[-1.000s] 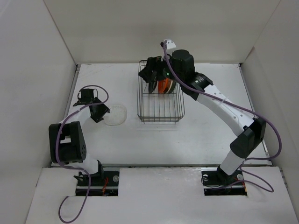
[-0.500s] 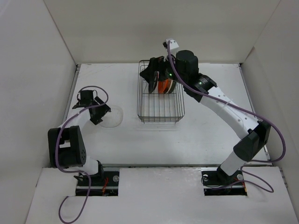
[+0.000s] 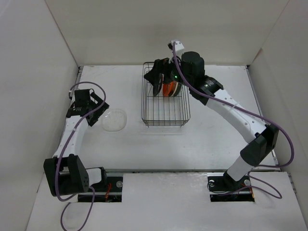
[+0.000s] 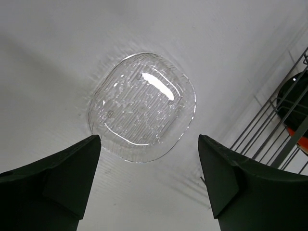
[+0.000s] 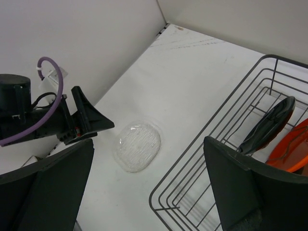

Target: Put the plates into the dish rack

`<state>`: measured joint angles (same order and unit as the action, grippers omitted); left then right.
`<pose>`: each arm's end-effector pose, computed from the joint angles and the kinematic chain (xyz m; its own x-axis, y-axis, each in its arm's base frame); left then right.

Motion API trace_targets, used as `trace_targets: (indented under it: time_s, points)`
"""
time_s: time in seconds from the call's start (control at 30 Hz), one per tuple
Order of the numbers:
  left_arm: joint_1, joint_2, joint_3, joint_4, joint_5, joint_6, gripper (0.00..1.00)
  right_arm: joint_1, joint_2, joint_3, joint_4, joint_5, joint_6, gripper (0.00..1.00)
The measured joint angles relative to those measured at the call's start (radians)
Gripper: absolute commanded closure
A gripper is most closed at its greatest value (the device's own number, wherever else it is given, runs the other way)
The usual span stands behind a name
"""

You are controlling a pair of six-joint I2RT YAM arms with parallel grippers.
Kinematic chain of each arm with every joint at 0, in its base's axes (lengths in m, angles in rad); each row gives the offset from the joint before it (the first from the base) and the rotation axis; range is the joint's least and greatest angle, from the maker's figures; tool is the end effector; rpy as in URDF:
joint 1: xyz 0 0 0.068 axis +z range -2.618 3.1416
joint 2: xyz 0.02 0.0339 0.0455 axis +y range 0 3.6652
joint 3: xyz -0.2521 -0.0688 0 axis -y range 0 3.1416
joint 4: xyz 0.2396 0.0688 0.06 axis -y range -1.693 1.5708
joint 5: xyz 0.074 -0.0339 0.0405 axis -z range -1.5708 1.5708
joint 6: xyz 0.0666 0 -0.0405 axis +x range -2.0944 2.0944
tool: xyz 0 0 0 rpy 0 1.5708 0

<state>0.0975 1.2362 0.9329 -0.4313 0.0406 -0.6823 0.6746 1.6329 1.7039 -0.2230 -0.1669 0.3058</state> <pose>0.2870 0.0254 0.2431 -0.4753 -0.6796 -0.5588 -0.4729 0.7329 -0.4891 0.3121 0.2638 0.4208 -0.3368 0.1108 -0.9350 -0.6740 0.6650 0.3216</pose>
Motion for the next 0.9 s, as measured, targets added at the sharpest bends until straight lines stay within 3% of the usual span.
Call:
trace_targets:
  time_s: [0.33,0.53,0.73,0.77,0.87,0.9]
  points:
    - [0.0,-0.002,-0.138,-0.003,-0.044,-0.042,0.17,0.0,0.004,-0.003,0.007,-0.01,0.004,0.0]
    - [0.0,0.087,-0.189,0.068,-0.053,-0.065,0.38,0.0,0.004,-0.012,0.008,-0.01,0.004,0.0]
    - [0.0,0.171,-0.19,0.141,-0.066,-0.076,0.46,0.0,0.004,-0.018,0.008,-0.01,0.004,0.0]
    - [0.0,0.186,-0.19,0.151,-0.068,-0.077,0.53,0.0,0.004,-0.018,0.008,-0.01,0.004,0.0]
    - [0.0,0.217,-0.188,0.174,-0.071,-0.084,0.53,-0.005,0.004,-0.018,0.008,-0.011,0.004,0.0]
    - [0.0,0.218,-0.188,0.181,-0.072,-0.085,0.58,-0.006,0.004,-0.018,0.008,-0.011,0.004,0.0]
